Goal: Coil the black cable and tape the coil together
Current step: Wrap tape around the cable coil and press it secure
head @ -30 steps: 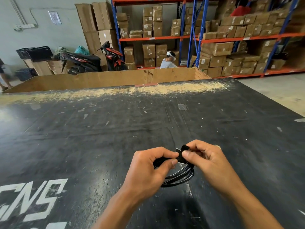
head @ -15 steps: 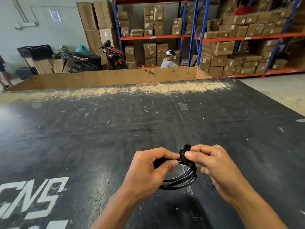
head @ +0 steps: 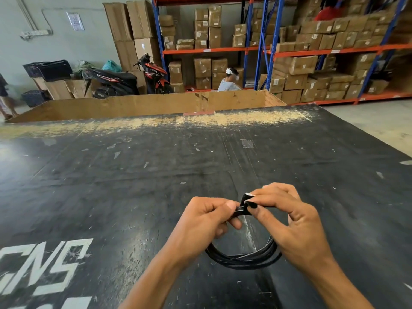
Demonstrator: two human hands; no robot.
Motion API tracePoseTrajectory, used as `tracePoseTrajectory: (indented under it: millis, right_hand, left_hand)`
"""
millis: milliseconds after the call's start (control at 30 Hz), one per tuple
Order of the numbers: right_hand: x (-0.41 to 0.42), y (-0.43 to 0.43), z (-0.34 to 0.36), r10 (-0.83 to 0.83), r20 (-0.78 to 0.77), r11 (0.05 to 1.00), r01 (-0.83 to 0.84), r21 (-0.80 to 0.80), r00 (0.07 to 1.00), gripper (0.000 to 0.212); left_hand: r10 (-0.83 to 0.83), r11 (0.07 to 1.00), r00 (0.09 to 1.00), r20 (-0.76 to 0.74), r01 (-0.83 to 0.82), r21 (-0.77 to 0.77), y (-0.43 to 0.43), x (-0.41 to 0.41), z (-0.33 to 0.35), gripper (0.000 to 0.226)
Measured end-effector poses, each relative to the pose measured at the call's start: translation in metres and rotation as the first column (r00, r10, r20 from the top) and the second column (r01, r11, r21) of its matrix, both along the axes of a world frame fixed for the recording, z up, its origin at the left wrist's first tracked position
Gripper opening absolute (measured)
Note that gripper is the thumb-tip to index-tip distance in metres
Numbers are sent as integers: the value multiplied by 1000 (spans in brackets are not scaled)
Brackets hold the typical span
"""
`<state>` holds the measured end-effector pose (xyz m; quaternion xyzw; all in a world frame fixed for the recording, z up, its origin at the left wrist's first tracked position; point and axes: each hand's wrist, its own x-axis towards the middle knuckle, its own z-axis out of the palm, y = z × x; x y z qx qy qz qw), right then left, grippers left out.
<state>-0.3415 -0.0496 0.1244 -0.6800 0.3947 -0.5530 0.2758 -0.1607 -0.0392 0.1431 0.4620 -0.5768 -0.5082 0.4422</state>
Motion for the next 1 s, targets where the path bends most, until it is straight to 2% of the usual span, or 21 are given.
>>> tracePoseTrajectory:
  millis: [67,200,367,533,700,833,900,1000]
  right_hand:
    - [0,0,0,-15,-18,1000,15,-25,1000,12]
    - [0,1,2,-55,-31,998,55,12,998,10]
    - [2,2,6,-90,-151,994,99,51,984,6]
    - [-1,0,6,-62,-243,998,65,5,968,9]
    - [0,-2,8,-123,-342,992,117,-39,932,12]
    - [-2,-1,4,-175,-445,982,124,-141,878,12]
    - [-1,0,1,-215,-427,972,148,-185,878,12]
    - [1,0,0,-176,-281,982,150,-112,944,9]
  left_hand:
    - [19,1000,999,38,-18,-21,0,-1,0,30]
    - [111,991,990,84,-104,-78,0,-4,-4,22]
    - [176,978,978,113,-160,-136,4,-9,-6,19]
    - [173,977,973,154,-149,-153,4,-9,-7,20]
    - [229,960,958,175,-192,-203,5,-14,-10,19]
    - [204,974,957,206,-178,-140,5,-13,-8,20]
    - [156,987,960,231,-142,-76,3,-9,-3,20]
    - [137,990,953,271,-124,-64,4,-8,1,23]
